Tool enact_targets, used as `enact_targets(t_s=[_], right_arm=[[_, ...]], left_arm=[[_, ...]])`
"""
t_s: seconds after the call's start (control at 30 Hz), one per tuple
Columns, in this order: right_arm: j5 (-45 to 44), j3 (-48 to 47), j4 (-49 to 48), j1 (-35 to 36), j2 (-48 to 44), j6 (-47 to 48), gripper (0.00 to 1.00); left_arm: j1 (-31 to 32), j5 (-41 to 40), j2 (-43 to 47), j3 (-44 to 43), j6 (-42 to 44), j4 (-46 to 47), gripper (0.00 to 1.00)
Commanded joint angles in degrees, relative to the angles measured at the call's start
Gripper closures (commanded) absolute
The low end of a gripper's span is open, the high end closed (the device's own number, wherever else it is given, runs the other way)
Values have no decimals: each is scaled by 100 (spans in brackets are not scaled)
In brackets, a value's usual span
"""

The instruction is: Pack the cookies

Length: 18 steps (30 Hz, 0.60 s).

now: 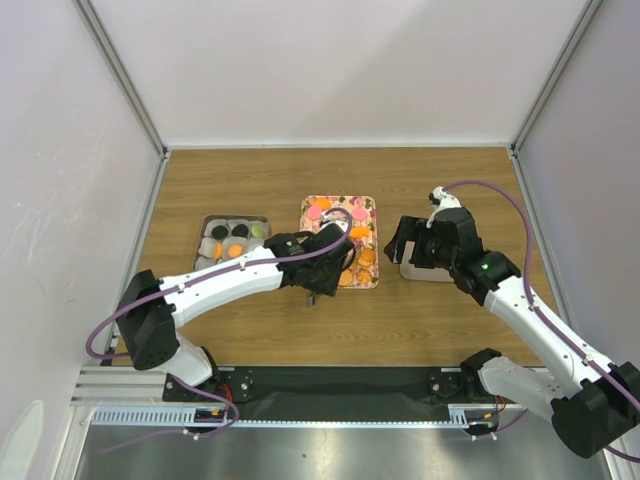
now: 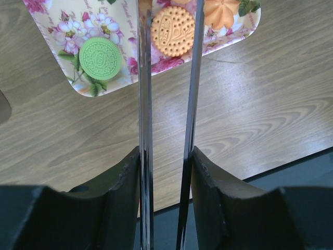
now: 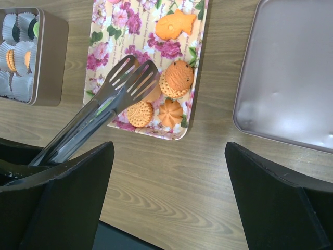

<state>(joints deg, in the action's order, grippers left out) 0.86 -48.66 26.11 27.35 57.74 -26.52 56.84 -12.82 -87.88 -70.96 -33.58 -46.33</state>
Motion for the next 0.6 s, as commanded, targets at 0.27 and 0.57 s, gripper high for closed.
enact_targets(t_s=[0.27,0.57], right_arm=[[-51,-135,-185,-20,18,-46,5],[-42,-143,-176,-20,1,-37,5]], left_arm=[[108,7,78,267,-263,194,56],[152,-1,43,267,-254,194,63]])
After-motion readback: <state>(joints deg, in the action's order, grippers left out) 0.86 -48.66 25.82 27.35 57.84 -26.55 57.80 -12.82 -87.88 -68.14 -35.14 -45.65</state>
